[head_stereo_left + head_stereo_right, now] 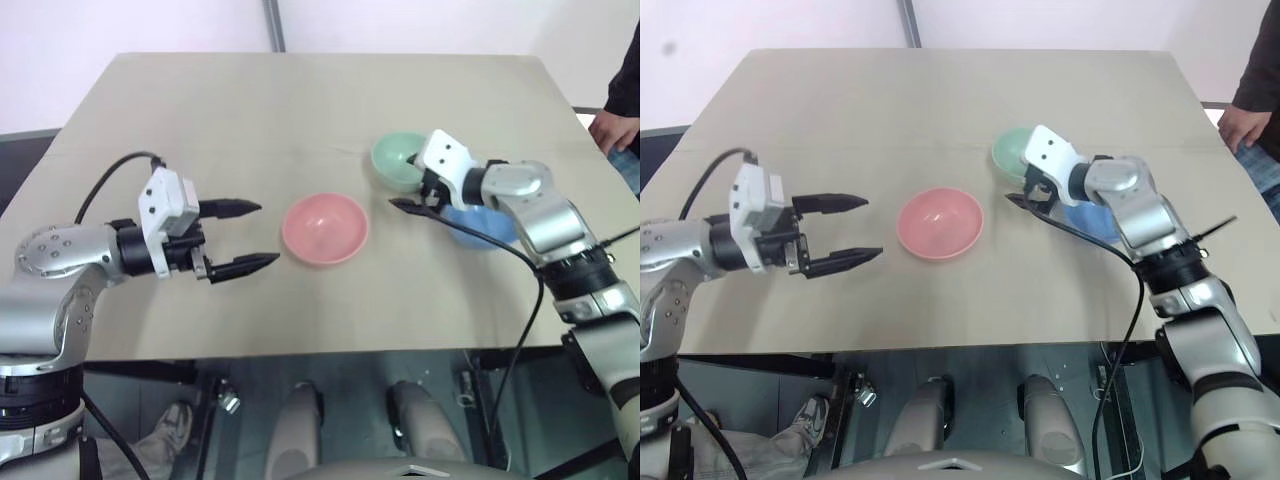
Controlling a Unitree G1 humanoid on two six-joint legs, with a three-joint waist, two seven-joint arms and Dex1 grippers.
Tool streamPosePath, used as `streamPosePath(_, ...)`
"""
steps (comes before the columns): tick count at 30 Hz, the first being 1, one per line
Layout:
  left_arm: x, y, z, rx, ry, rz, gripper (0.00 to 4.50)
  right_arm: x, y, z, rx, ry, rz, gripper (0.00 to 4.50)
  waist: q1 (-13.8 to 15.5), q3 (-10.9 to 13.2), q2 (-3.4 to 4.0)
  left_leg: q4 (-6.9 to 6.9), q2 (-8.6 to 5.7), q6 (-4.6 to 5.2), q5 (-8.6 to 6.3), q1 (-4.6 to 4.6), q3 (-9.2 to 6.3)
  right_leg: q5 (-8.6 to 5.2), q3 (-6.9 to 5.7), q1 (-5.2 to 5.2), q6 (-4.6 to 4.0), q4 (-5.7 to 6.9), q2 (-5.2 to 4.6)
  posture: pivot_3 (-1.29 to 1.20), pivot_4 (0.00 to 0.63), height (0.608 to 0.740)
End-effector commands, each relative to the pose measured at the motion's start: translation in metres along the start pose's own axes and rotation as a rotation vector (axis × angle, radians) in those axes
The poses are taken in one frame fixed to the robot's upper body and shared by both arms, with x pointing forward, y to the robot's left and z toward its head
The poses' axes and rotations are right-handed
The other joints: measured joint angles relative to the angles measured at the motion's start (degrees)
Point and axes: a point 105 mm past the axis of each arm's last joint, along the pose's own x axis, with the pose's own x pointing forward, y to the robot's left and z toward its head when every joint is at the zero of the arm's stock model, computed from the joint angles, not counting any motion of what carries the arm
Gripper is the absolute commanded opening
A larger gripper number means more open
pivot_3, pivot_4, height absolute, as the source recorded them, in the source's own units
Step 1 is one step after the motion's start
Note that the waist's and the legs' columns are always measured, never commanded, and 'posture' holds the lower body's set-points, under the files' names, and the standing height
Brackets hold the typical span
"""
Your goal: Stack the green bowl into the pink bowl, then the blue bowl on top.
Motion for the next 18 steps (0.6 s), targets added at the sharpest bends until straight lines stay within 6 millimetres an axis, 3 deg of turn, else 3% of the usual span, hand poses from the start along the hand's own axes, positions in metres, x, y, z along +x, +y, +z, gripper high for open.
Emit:
streamPosePath(1,-0.009,-0.003,0.015,0.037,-0.036,0.030,4.45,0.007,-0.010,0.000,-0.037,0.031,0.004,4.50,0.3,0.0,0.00,0.00,0.00,0.00,0.00,0.01,0.00,0.00,-0.01,0.01,0.00,-0.01,0.00,0.00,0.150,0.727)
streamPosePath(4,-0.013,-0.004,0.011,0.031,-0.035,0.059,4.45,0.018,-0.014,-0.006,-0.022,0.077,-0.001,4.50,0.2,0.0,0.00,0.00,-0.01,0.00,0.00,0.03,0.00,0.00,0.00,0.01,0.00,0.00,-0.01,0.00,0.150,0.727)
streamPosePath(13,-0.014,0.000,0.004,0.038,-0.026,0.135,4.50,0.026,-0.022,-0.017,-0.036,0.121,-0.032,0.42,-0.2,0.0,0.02,-0.04,-0.01,0.00,0.00,0.07,0.00,0.00,0.00,0.00,0.00,0.03,0.01,0.00,0.150,0.727)
streamPosePath(14,-0.014,0.001,0.004,0.031,-0.033,0.143,4.50,0.026,-0.024,-0.014,-0.054,0.110,-0.039,0.15,-0.2,0.0,0.03,-0.06,-0.01,0.00,0.00,0.08,0.00,0.00,0.01,0.00,-0.01,0.02,0.00,0.00,0.150,0.727)
streamPosePath(18,-0.014,0.007,0.000,0.017,-0.040,0.177,4.50,0.021,-0.019,0.018,-0.159,-0.038,-0.009,0.06,-0.2,0.0,0.05,-0.08,-0.01,0.00,0.00,0.07,0.00,0.00,0.01,-0.01,0.00,0.02,0.00,0.00,0.150,0.727)
